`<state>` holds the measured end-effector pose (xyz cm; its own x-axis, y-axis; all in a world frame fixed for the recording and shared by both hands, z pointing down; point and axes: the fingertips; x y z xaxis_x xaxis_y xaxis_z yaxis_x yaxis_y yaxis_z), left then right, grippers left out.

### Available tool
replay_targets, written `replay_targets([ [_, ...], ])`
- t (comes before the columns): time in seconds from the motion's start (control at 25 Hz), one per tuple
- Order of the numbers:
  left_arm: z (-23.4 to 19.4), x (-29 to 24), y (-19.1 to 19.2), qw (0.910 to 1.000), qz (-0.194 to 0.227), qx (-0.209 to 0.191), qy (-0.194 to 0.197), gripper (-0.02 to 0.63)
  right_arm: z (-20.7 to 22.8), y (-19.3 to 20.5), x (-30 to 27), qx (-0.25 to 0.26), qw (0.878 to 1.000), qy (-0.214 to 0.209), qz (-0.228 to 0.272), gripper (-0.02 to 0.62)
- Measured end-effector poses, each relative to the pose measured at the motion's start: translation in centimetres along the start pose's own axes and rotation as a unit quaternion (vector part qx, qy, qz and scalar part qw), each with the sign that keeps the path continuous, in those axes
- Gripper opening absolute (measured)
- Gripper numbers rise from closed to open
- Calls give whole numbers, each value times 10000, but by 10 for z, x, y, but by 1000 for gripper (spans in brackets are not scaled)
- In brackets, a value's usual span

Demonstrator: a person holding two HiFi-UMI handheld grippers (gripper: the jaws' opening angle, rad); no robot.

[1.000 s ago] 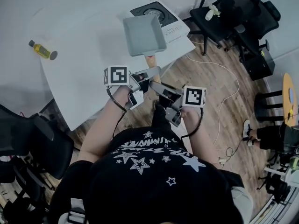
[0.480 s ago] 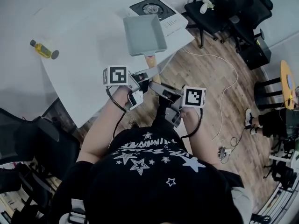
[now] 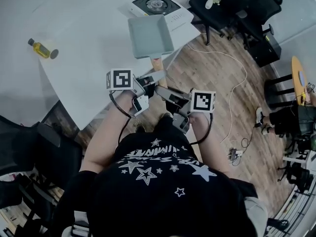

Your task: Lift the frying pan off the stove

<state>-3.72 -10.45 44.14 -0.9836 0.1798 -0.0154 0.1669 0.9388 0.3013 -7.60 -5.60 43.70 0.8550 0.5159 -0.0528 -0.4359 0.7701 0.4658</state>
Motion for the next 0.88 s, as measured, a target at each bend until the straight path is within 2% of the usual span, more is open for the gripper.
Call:
replay_targets([
  [0.32, 12, -5, 22, 9998, 7, -141, -126, 164, -13, 14, 16, -26, 9995, -250, -191, 167],
  [0.72, 45, -18, 73, 9982, 556, 112, 181, 163, -38, 41, 70, -14, 9971, -478, -587, 173],
  [0.88, 44, -21, 91, 9979, 634, 125, -56, 163, -45, 50, 89, -56, 9960, -547, -703, 173],
])
Point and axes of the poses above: the fingertips, and each gripper's own axes: x backward along the fingers, z to its right, y out of its underside, and after that the axes turned 4 degrees about -y, right-handed
